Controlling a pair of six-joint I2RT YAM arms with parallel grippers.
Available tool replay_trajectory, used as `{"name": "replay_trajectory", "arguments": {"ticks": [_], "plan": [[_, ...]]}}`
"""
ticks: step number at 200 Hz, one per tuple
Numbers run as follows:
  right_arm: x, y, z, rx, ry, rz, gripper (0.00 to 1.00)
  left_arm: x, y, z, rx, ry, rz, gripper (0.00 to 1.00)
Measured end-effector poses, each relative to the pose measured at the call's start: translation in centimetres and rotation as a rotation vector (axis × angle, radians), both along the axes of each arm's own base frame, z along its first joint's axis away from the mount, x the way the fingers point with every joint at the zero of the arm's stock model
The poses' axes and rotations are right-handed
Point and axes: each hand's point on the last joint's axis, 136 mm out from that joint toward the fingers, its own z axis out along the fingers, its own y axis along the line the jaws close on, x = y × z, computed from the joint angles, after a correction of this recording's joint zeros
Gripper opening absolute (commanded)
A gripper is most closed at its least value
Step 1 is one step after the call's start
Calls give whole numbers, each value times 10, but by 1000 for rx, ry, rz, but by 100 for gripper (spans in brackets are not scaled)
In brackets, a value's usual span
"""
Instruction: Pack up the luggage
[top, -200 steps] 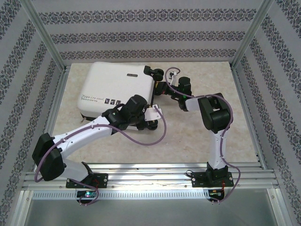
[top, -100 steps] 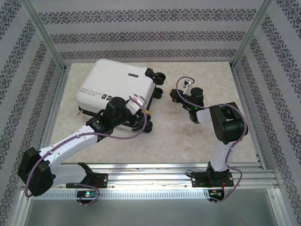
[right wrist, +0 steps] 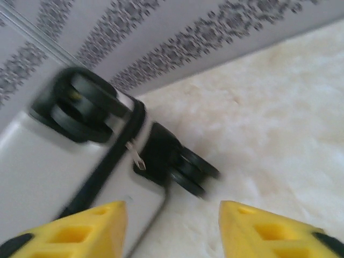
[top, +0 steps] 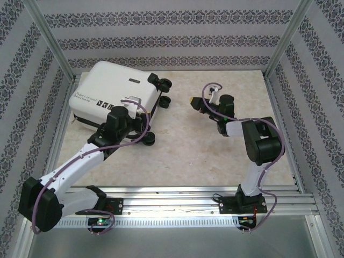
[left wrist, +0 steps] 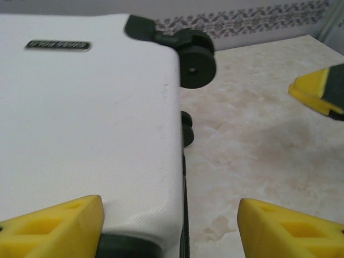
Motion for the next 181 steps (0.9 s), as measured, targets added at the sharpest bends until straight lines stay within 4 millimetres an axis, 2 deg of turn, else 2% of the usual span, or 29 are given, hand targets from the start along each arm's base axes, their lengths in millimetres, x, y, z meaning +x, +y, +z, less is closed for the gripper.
{"name": "replay_trajectory", "arguments": {"ticks": [38, 67, 84, 101, 141, 181], "plan": [[12, 38, 56, -72, -161, 145, 84, -27, 31, 5, -62, 115, 148, 73], [17, 69, 78, -171, -267, 238, 91, -48, 48, 22, -124, 145, 229, 73], [22, 82, 77, -215, -298, 288, 93, -57, 53, 25, -180, 173, 264, 73], [29, 89, 70, -258, -304, 316, 94, -63, 52, 15, -232, 230, 296, 73], [45, 101, 45, -350, -282, 368, 95, -78, 30, -24, -295, 367, 317, 74], [52, 119, 36, -401, -283, 421, 91, -83, 18, -30, -367, 384, 337, 75]]}}
